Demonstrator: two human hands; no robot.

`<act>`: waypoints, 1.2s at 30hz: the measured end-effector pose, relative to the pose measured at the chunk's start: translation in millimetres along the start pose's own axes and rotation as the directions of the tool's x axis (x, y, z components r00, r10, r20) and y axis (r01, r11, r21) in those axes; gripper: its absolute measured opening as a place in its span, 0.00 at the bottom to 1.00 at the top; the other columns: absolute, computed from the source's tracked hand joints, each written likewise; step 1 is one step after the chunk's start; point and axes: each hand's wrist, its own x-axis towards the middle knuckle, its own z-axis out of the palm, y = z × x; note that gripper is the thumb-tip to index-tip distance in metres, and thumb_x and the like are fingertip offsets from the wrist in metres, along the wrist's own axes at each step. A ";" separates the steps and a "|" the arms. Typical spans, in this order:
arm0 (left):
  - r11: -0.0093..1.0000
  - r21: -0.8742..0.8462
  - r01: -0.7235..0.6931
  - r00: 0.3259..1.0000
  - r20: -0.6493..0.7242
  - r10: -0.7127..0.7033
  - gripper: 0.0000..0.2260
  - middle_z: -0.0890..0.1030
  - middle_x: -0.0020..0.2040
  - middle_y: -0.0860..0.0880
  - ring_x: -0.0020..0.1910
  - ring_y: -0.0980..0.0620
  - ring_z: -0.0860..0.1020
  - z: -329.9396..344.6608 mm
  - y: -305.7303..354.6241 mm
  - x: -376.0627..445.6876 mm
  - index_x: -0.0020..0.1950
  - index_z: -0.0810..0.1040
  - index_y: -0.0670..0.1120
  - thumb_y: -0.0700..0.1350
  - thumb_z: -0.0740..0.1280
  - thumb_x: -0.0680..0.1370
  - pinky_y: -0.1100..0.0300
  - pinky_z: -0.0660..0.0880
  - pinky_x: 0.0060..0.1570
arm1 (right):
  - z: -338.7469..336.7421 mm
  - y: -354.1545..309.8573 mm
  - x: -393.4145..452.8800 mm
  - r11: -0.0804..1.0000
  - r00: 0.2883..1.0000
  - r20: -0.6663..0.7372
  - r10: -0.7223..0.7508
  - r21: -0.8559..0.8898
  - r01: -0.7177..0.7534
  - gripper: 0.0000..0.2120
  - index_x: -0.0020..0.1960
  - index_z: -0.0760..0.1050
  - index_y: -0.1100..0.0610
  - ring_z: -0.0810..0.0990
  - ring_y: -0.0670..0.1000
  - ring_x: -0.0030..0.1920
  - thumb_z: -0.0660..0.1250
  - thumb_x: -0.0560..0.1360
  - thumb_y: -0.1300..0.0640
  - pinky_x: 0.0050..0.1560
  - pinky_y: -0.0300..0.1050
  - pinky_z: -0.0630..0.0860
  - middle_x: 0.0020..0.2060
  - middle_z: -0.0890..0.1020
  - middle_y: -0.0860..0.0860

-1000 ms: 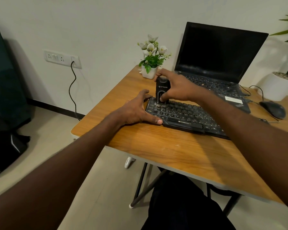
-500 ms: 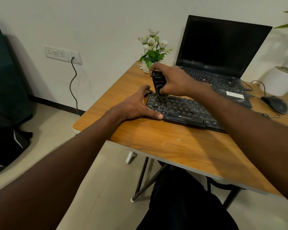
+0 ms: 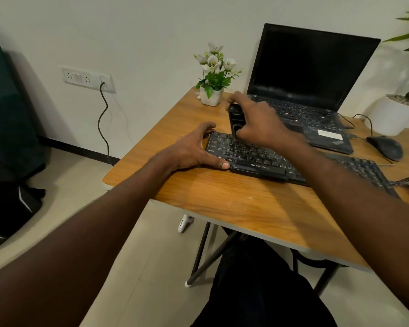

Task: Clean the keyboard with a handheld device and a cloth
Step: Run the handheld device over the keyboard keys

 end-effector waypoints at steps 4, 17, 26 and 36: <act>1.000 0.012 0.001 1.000 -0.014 0.000 0.59 0.68 0.80 0.50 0.75 0.50 0.68 0.6 2.3 -1.2 0.85 0.57 0.56 0.59 0.87 0.62 0.52 0.68 0.73 | 0.7 -4.4 -8.2 0.995 0.997 0.073 -0.019 0.103 0.012 0.35 0.70 0.65 0.43 0.79 0.53 0.53 0.77 0.71 0.63 0.39 0.43 0.82 0.57 0.74 0.52; 1.000 0.015 0.025 0.999 -0.021 -0.025 0.59 0.69 0.77 0.52 0.75 0.50 0.68 0.5 2.3 0.4 0.82 0.61 0.58 0.64 0.88 0.57 0.46 0.68 0.77 | -34.5 13.2 -10.8 1.000 0.980 0.199 0.012 0.001 -0.012 0.36 0.72 0.65 0.44 0.78 0.55 0.58 0.77 0.71 0.63 0.46 0.46 0.81 0.63 0.75 0.55; 1.000 0.001 0.015 1.000 -0.013 -0.015 0.57 0.69 0.77 0.52 0.74 0.53 0.67 -0.3 4.3 0.1 0.83 0.61 0.55 0.60 0.87 0.60 0.56 0.66 0.71 | -34.6 29.7 -7.2 0.987 0.970 0.191 0.152 -0.081 -0.139 0.37 0.72 0.65 0.46 0.77 0.58 0.60 0.78 0.70 0.62 0.48 0.50 0.81 0.63 0.74 0.57; 1.000 0.013 0.010 1.000 -0.016 -0.010 0.58 0.69 0.77 0.53 0.74 0.51 0.68 -0.2 1.9 1.6 0.82 0.63 0.57 0.64 0.87 0.58 0.50 0.68 0.75 | -34.2 35.2 -10.6 0.978 0.969 0.138 0.206 -0.001 -0.208 0.35 0.71 0.66 0.48 0.77 0.58 0.60 0.77 0.70 0.64 0.47 0.48 0.80 0.61 0.75 0.56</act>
